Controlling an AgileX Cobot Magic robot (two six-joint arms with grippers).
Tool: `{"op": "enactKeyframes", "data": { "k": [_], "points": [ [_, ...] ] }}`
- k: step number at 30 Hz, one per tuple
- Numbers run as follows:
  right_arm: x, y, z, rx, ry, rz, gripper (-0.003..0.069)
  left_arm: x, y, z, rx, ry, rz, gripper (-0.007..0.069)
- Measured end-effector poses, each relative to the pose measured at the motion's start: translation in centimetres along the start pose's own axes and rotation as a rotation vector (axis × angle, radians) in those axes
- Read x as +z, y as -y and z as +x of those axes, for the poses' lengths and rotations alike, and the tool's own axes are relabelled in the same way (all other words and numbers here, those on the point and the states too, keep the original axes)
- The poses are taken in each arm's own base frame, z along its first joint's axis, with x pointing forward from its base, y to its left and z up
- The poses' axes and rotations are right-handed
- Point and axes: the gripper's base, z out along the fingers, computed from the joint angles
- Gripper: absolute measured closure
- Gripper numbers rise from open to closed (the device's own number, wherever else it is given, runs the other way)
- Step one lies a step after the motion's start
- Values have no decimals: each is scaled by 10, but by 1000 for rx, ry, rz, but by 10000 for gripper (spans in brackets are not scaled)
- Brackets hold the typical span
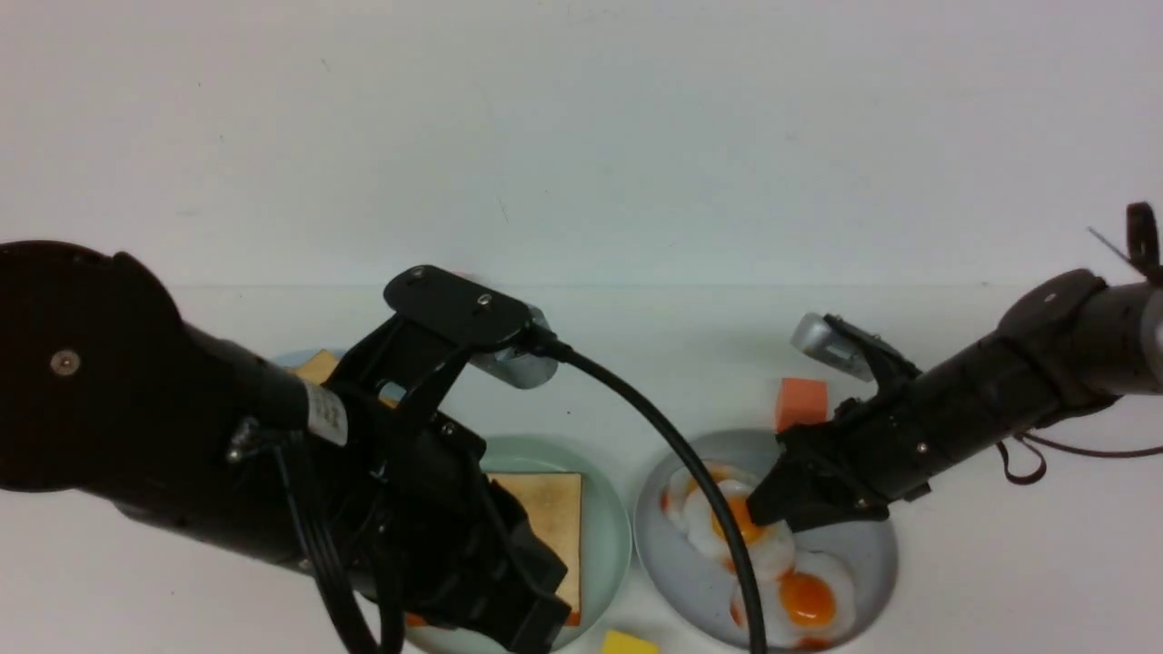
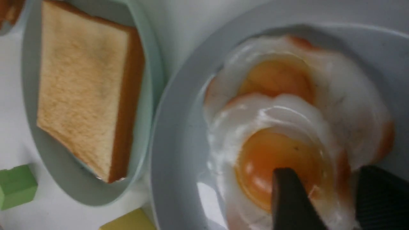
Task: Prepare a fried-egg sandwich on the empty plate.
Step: Use the right arm to grab a fried egg, then use the right arm to place the fried egg on the slice of bread in the middle
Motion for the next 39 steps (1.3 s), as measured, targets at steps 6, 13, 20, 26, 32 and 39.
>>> {"op": "enactKeyframes", "data": {
  "k": [6,13,20,26,32,39],
  "points": [
    [0,0,1,-1,-23,-16,548,0,0,0,0,0,0,638],
    [-21,-3,0,-20,-12,18,582,0,0,0,3,1,-3,638],
    [-63,-42,-9,-85,94,10,582,-18,-4,1,18,44,-94,638],
    [-47,-108,-16,-189,113,-108,582,-58,-9,15,-25,60,-260,638],
    [14,-159,-20,-290,44,-171,582,-88,-12,34,-130,16,-383,638],
    [68,-157,-31,-283,31,-142,492,-96,-11,42,-174,-10,-395,638]
  ]
}}
